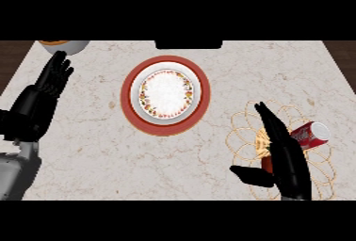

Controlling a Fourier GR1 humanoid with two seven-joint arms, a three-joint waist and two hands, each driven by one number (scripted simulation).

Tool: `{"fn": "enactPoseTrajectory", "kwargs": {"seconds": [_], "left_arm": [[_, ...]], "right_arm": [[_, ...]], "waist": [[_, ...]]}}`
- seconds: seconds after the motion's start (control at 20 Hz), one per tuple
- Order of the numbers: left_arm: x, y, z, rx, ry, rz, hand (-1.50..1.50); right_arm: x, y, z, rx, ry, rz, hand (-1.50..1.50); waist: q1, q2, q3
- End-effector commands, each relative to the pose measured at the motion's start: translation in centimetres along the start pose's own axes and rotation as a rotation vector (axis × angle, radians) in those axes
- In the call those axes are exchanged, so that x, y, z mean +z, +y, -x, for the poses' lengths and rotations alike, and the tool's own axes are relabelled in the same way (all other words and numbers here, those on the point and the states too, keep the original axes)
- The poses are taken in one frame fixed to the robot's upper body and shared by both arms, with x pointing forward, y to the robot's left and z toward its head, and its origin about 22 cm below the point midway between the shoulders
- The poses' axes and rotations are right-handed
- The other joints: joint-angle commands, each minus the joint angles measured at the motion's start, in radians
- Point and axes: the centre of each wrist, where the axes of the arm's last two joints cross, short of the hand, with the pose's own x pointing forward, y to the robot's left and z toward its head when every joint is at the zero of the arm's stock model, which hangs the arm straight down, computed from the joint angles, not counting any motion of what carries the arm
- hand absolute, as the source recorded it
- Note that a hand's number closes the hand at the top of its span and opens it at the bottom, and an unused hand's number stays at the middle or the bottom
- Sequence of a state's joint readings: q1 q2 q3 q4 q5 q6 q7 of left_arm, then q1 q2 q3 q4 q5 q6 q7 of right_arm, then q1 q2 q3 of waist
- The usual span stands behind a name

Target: Pick the bell pepper from the placemat and place it in the plate

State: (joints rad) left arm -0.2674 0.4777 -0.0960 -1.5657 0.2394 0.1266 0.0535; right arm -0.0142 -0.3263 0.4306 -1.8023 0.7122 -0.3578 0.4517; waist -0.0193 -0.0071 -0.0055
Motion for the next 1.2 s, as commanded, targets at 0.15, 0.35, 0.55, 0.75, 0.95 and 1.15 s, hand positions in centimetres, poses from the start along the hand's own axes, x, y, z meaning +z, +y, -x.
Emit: {"fn": "enactPoseTrajectory", "kwargs": {"seconds": [0.15, 0.35, 0.55, 0.75, 0.95, 1.15], "left_arm": [[0.3, 0.0, -0.5, -0.006, 0.002, 0.015, 0.0], [-0.1, 0.1, -0.8, 0.007, -0.004, 0.018, 0.0], [-1.2, -0.6, -1.0, 0.008, 0.008, 0.01, 0.0], [-1.0, -1.3, 0.2, 0.001, -0.01, 0.004, 0.0], [-0.2, -0.4, -0.7, -0.011, -0.008, 0.036, 0.0], [1.6, -0.4, 0.1, 0.002, 0.0, 0.032, 0.0]], "right_arm": [[-0.1, -3.0, -1.9, 0.345, 0.277, -0.245, -1.5], [0.1, -3.3, -4.2, 0.415, 0.405, -0.402, -1.5], [0.2, -4.6, -5.7, 0.47, 0.448, -0.475, -1.5], [-0.8, -3.6, -5.9, 0.482, 0.489, -0.444, -1.5], [-2.5, -2.9, -3.3, 0.561, 0.564, -0.423, -1.5], [-2.4, -3.1, -1.7, 0.56, 0.625, -0.465, -1.5]], "waist": [[0.02, -0.003, -0.002], [0.019, 0.003, 0.002], [0.008, 0.006, 0.004], [0.013, 0.007, 0.004], [0.023, 0.008, 0.005], [0.026, 0.005, 0.005]]}}
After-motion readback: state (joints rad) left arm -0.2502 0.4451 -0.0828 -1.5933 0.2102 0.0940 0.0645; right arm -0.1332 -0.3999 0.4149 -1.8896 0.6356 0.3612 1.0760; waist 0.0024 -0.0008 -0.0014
